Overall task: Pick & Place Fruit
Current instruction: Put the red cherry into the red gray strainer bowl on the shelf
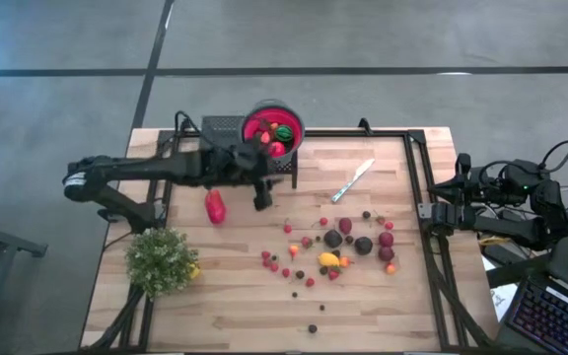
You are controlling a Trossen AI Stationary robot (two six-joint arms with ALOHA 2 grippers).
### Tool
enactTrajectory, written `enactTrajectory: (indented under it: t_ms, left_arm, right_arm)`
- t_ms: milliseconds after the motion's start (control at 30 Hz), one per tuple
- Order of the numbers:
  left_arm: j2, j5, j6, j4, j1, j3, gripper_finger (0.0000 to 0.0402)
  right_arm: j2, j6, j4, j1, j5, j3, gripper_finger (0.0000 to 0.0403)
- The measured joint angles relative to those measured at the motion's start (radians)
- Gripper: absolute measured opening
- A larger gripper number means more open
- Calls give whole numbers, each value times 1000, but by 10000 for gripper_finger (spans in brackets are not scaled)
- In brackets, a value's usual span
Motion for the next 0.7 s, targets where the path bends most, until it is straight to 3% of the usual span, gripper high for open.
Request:
enactTrajectory:
  t_ms: [333, 700]
  left_arm:
    - [56, 1, 104, -33, -232, 0, 146]
    - [155, 1, 105, -47, -354, 0, 154]
  right_arm:
    - [0, 0, 0, 0, 0, 0, 8]
    - [0, 0, 0, 0, 0, 0, 8]
